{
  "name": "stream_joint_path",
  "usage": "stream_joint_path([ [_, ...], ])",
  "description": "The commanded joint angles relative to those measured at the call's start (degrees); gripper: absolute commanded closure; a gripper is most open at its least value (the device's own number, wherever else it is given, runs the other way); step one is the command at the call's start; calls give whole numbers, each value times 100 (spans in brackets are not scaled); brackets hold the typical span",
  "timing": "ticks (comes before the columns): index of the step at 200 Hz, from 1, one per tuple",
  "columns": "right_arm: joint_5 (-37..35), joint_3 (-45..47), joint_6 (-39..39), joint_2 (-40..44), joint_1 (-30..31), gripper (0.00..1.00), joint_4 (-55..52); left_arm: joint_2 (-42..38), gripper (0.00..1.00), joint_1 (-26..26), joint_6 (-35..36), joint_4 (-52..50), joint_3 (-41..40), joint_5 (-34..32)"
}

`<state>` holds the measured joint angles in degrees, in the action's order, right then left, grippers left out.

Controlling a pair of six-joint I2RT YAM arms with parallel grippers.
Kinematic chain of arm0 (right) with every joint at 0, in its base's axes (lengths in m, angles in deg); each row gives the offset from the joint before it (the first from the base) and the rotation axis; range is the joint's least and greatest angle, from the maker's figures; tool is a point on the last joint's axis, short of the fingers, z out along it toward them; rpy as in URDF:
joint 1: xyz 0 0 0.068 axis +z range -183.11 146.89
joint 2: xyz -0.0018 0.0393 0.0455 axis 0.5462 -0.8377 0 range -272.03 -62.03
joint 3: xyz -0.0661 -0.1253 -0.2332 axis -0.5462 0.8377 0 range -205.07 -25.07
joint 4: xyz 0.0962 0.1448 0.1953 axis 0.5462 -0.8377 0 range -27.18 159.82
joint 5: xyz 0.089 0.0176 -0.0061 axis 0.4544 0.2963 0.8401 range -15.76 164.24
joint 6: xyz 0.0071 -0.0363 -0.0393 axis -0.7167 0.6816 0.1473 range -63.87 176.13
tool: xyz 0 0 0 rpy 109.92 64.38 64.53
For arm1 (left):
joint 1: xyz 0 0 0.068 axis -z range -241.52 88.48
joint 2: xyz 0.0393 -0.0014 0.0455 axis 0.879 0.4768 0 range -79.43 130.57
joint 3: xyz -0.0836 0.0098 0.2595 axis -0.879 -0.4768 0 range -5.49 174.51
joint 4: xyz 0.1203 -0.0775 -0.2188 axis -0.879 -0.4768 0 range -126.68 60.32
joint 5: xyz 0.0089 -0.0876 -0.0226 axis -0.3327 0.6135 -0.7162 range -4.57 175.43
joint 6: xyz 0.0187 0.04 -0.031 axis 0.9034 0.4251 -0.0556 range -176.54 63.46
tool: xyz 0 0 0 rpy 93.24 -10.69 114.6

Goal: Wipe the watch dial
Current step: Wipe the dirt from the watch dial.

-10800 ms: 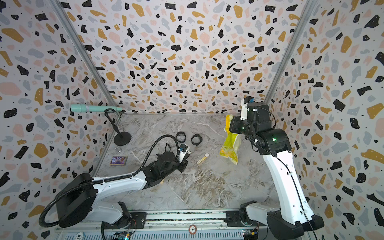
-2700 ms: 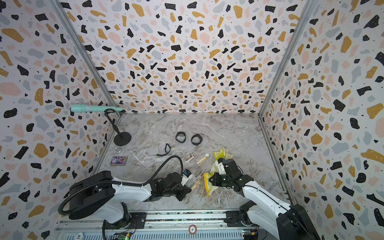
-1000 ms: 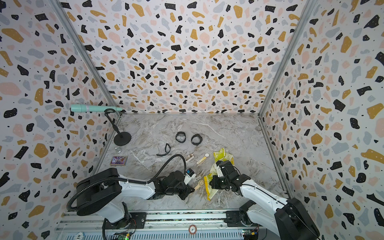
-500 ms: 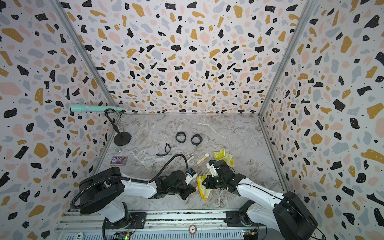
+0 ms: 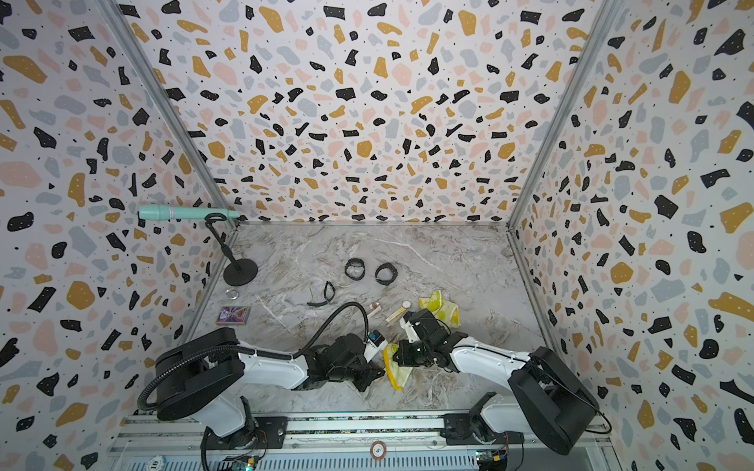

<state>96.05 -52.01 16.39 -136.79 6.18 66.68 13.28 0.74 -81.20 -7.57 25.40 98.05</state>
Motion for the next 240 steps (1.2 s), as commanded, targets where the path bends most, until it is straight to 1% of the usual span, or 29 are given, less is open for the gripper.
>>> stream_joint_path([
  [1,-894,-61,89,-189,-18,100,-771,134,100,-23,36,-579,-200,-41],
  [41,-1141,-34,159,-285,-32,100,-1121,151,100,-64,76,-611,-184,2],
  [70,-1186,154,167,-151,-72,100,-1229,142,100,-100,102,-646,-184,25],
  [106,-1187,322,208,241,-240,100,-1509,169,100,-142,137,-690,-160,63],
  [138,-1109,345,196,849,-334,100,-1797,220,100,-187,174,-725,-102,98],
  [165,-906,233,173,1373,-329,100,-1825,283,100,-229,206,-725,-58,150],
  [197,-455,122,151,1850,-300,100,-1498,349,100,-275,251,-734,0,203],
  [219,-210,70,151,1871,-264,100,-1233,371,100,-292,269,-734,23,219],
  [240,-2,130,78,1671,-142,100,-856,390,100,-317,299,-734,29,240],
])
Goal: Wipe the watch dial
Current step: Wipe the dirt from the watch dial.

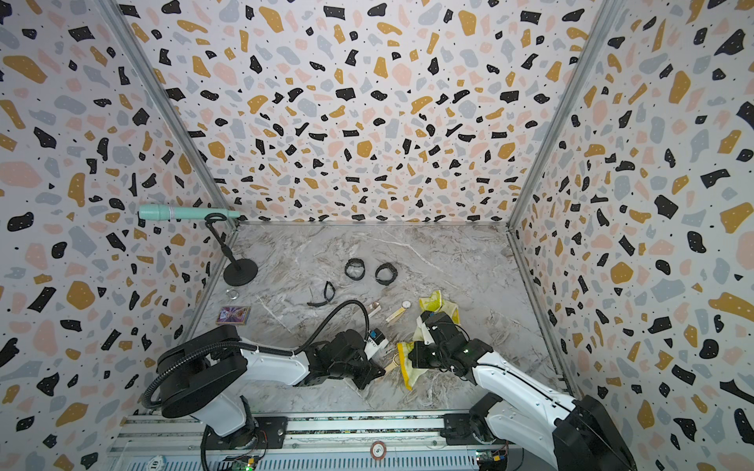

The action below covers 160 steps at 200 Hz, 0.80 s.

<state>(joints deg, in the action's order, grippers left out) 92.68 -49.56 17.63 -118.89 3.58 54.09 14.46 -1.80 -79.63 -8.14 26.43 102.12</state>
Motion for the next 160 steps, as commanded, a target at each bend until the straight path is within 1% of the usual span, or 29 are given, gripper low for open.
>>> stream_joint_path([
  [1,340,-111,-49,-130,123,100,430,271,100,-65,145,-677,-73,-166],
  [35,391,17,-224,-643,436,100,1069,262,100,-93,156,-677,-86,-158],
  [66,328,65,-332,-1117,497,100,1405,240,100,-108,157,-677,-124,-137],
  [104,114,296,-406,-1657,244,100,1266,175,100,-169,180,-677,-218,-139],
  [160,-359,396,-405,-1933,-63,100,493,137,100,-263,146,-677,-337,-158],
])
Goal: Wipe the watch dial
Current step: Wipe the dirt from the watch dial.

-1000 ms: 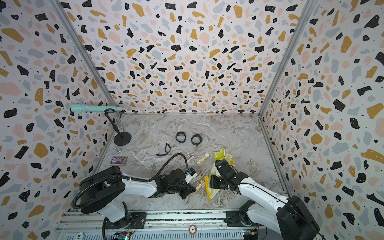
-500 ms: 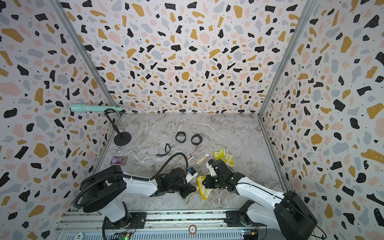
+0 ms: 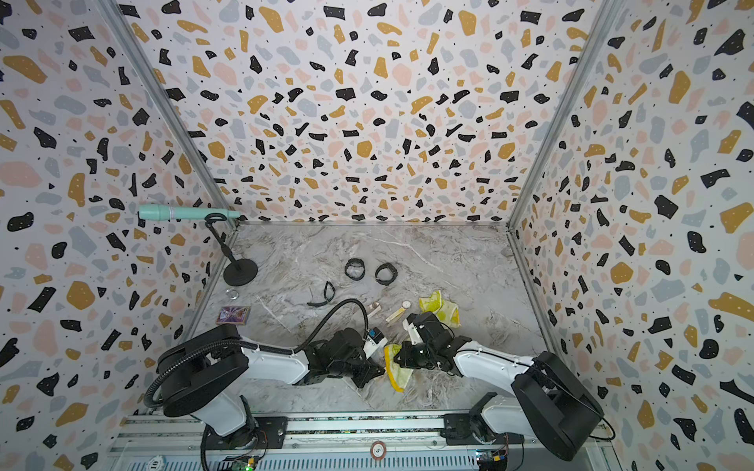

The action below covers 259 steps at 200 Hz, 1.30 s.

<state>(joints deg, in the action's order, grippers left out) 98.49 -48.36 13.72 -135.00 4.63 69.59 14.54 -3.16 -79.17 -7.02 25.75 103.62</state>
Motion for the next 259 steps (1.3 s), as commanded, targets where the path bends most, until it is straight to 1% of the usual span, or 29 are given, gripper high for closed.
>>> stream_joint_path([
  [1,-949,278,-18,-323,-169,100,-1070,133,100,-130,96,-789,-269,-308],
  [27,-1104,365,-147,-301,-199,100,-1316,131,100,-168,101,-789,-284,-309],
  [58,-1079,461,-274,-116,-210,100,-1376,95,100,-211,92,-789,-324,-317],
  [146,-1131,397,-277,327,-223,100,-1723,-52,100,-356,66,-789,-504,-325],
  [158,-1117,344,-276,408,-223,100,-1767,-73,100,-370,70,-934,-539,-326],
  [207,-1046,-30,-259,1015,-198,100,-1908,-245,100,-388,-8,-939,-659,-344],
  [227,-936,-253,-200,1224,-149,100,-1790,-281,100,-388,-14,-942,-655,-360],
  [245,-823,-478,-111,1188,-30,100,-1613,-283,100,-388,-15,-952,-637,-361],
  [259,-804,-665,-70,1044,181,100,-1439,-283,100,-387,-27,-950,-619,-362],
])
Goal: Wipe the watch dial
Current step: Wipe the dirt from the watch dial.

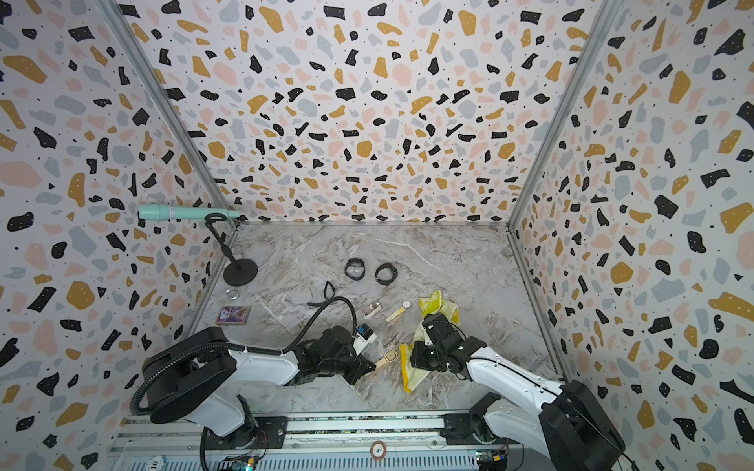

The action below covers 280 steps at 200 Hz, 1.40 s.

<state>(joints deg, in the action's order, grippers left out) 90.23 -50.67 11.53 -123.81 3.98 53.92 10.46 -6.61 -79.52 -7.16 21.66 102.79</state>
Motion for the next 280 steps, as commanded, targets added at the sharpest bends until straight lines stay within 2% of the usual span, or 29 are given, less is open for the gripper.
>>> stream_joint_path([
  [1,25,-444,151,-91,260,100,143,130,100,-42,10,-940,-210,-278],
  [49,250,-716,153,-999,839,100,1034,188,100,-42,28,-925,-175,-278],
  [90,229,-646,156,-1698,863,100,1330,187,100,-38,35,-916,-208,-286],
  [129,63,-472,-17,-2242,730,100,1181,136,100,-42,22,-924,-277,-296],
  [225,-419,-140,193,-2031,-112,100,-70,75,100,-125,-25,-870,-382,-282],
  [254,-278,70,191,-1924,-247,100,37,30,100,-171,-2,-938,-325,-297],
  [280,-179,88,320,-1498,-435,100,-62,-39,100,-207,-28,-972,-307,-339],
])
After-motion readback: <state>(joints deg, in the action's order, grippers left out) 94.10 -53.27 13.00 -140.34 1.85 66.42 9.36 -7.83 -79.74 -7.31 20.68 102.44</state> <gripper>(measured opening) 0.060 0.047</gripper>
